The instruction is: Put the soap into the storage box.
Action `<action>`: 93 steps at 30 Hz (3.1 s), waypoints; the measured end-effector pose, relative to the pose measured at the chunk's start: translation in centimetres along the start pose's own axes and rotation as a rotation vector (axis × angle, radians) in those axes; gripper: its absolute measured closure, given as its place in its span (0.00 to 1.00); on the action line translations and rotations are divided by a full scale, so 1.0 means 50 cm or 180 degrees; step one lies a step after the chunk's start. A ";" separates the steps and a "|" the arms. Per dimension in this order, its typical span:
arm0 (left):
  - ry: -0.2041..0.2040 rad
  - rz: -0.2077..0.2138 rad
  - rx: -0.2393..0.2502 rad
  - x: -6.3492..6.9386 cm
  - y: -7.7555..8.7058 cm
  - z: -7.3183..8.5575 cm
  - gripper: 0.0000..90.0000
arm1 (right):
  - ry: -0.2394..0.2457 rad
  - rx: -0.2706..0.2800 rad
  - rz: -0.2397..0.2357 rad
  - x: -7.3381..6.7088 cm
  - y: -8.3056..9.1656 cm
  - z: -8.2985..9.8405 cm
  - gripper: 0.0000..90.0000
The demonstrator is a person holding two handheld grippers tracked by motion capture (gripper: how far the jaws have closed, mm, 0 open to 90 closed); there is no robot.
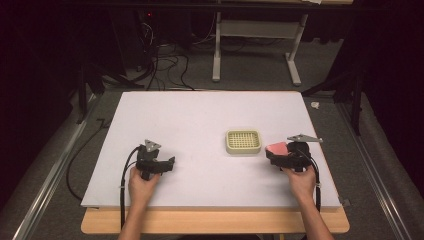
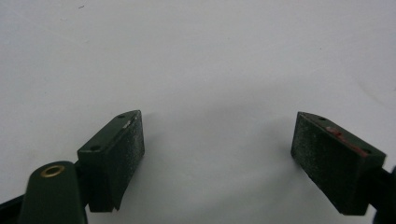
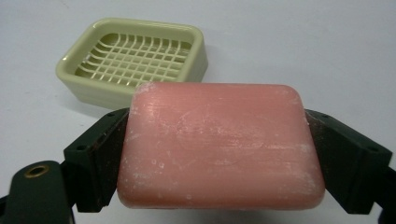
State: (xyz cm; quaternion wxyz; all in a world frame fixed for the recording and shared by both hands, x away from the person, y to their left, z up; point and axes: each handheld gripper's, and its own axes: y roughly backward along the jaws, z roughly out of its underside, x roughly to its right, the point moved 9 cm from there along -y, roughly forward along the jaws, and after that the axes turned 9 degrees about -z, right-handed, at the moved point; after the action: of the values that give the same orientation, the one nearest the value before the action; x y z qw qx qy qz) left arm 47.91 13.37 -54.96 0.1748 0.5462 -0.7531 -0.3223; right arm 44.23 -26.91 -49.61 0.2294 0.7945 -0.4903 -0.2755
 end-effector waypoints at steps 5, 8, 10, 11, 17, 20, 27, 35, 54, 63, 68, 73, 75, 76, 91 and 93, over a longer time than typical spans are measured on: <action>0.0000 0.0001 0.0000 0.000 0.000 0.000 0.20 | 0.0005 0.0004 -0.0053 -0.010 0.004 -0.006 0.15; 0.0000 0.0001 0.0000 0.000 0.000 0.000 0.20 | 0.0033 0.0021 -0.0081 -0.016 0.006 -0.011 0.15; 0.0000 0.0002 0.0000 0.000 0.000 0.000 0.20 | 0.0024 0.0024 -0.0114 -0.022 0.007 -0.013 0.15; 0.0001 0.0001 0.0000 0.000 0.000 0.000 0.20 | 0.0022 0.0033 -0.0131 -0.024 0.007 -0.015 0.15; -0.0001 0.0001 0.0000 0.000 0.000 0.000 0.20 | 0.0032 0.0047 -0.0193 -0.037 0.009 -0.022 0.15; 0.0000 0.0000 0.0000 0.000 0.000 0.000 0.20 | 0.0053 0.0066 -0.0218 -0.044 0.010 -0.027 0.15; 0.0000 0.0001 0.0000 0.000 0.000 0.000 0.20 | 0.0118 0.0076 -0.0265 -0.063 0.007 -0.041 0.15; 0.0001 0.0001 0.0001 0.000 0.000 0.000 0.20 | 0.0170 0.0053 -0.0323 -0.083 -0.003 -0.051 0.15; 0.0001 0.0004 0.0000 0.000 0.000 0.000 0.20 | 0.0264 -0.0062 -0.0336 -0.114 -0.039 -0.081 0.15; 0.0000 0.0002 0.0001 0.000 0.000 0.000 0.20 | 0.0250 -0.0111 -0.0335 -0.121 -0.056 -0.089 0.15; 0.0001 0.0001 0.0001 0.000 0.000 0.000 0.20 | 0.0234 -0.0126 -0.0322 -0.120 -0.062 -0.094 0.15; 0.0001 0.0002 0.0000 0.000 0.000 0.000 0.20 | 0.0224 -0.0156 -0.0310 -0.121 -0.069 -0.099 0.15; 0.0001 0.0002 0.0000 0.000 0.000 0.000 0.20 | 0.0224 -0.0167 -0.0302 -0.121 -0.072 -0.100 0.15; 0.0001 0.0002 0.0001 0.000 0.000 0.000 0.20 | 0.0220 -0.0176 -0.0300 -0.121 -0.074 -0.101 0.15; 0.0000 0.0002 0.0000 0.000 0.000 0.000 0.20 | 0.0138 -0.0273 -0.0241 -0.115 -0.108 -0.101 0.15; 0.0000 0.0001 0.0001 0.000 0.000 0.000 0.20 | 0.0129 -0.0296 -0.0234 -0.115 -0.112 -0.100 0.15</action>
State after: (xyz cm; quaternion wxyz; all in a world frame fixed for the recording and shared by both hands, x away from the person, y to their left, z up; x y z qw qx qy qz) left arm 47.91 13.37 -54.96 0.1749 0.5461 -0.7533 -0.3221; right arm 49.08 -18.93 -48.25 0.2657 0.8058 -0.4426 -0.2901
